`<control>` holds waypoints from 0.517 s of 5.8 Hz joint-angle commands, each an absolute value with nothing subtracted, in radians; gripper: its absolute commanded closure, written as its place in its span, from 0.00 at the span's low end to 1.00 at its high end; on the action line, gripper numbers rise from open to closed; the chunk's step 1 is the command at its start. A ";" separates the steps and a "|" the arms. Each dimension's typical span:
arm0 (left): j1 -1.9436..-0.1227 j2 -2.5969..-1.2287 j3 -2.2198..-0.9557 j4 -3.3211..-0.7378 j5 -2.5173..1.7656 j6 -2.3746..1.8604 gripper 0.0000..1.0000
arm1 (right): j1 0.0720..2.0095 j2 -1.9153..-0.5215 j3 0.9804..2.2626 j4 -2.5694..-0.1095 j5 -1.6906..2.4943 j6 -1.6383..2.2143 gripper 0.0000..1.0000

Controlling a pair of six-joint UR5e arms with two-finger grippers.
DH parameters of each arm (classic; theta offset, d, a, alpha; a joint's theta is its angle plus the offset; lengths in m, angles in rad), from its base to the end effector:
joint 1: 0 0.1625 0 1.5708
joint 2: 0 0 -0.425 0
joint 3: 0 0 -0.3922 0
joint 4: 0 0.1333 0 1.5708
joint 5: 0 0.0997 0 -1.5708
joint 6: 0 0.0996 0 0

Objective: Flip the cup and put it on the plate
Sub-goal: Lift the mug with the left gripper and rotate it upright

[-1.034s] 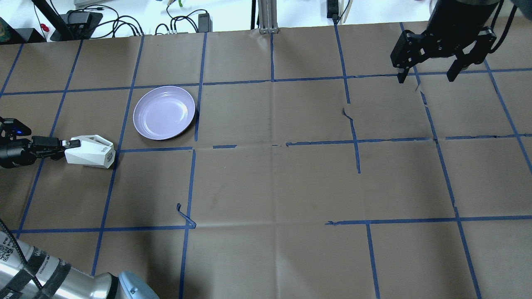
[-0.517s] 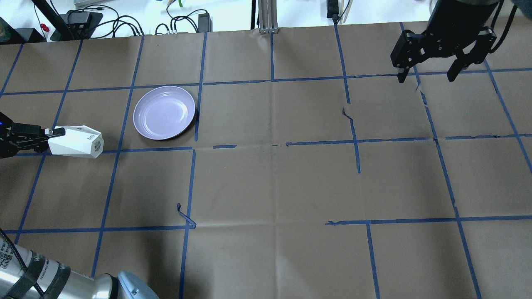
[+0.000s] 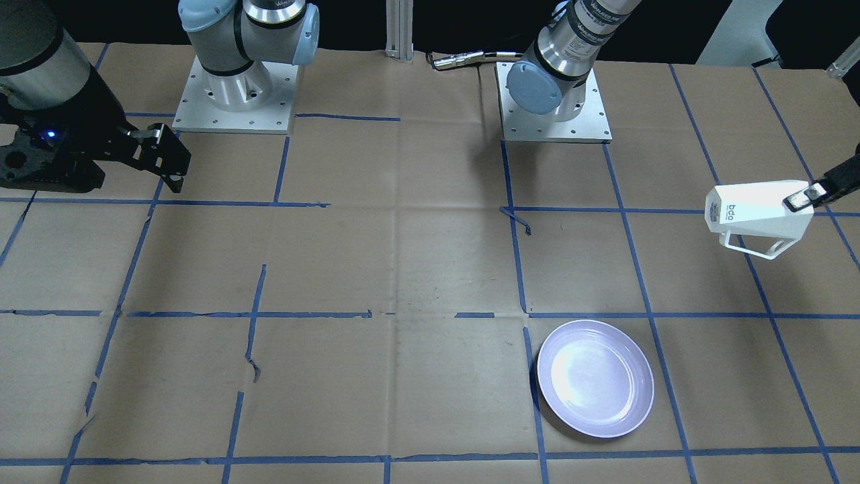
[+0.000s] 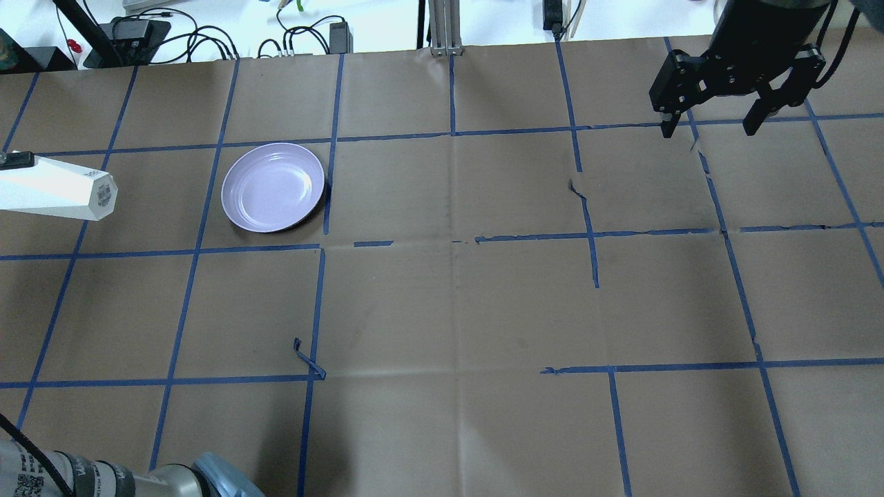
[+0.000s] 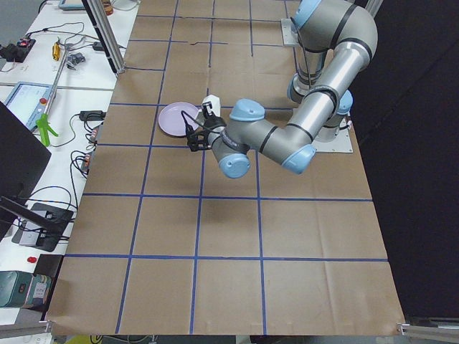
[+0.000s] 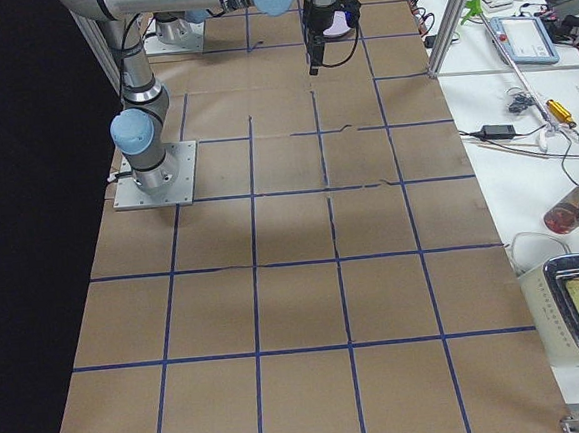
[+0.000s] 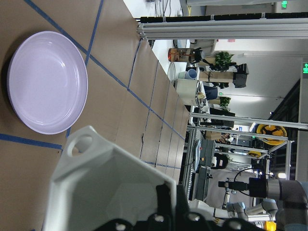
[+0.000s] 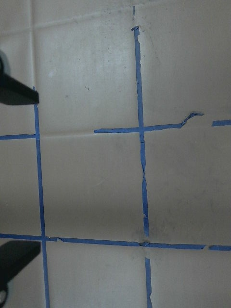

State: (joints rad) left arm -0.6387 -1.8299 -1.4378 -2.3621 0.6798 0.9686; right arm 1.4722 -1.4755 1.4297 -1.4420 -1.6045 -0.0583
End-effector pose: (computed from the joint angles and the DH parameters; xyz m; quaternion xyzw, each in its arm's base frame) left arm 0.2829 -0.4726 0.4068 0.1760 -0.8125 0.0820 0.5497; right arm 0.0778 -0.5336 0.4961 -0.0194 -0.9988 -0.0427 0.0135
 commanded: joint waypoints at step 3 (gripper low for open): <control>-1.066 -1.694 -1.437 -1.657 1.072 0.219 1.00 | 1.473 -1.476 1.430 -1.442 -1.605 -0.058 0.00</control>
State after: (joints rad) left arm -0.9340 -1.7014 -1.4373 -1.8304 0.9464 0.3897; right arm 1.4726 -1.4757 1.4297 -1.4420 -1.6045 -0.0583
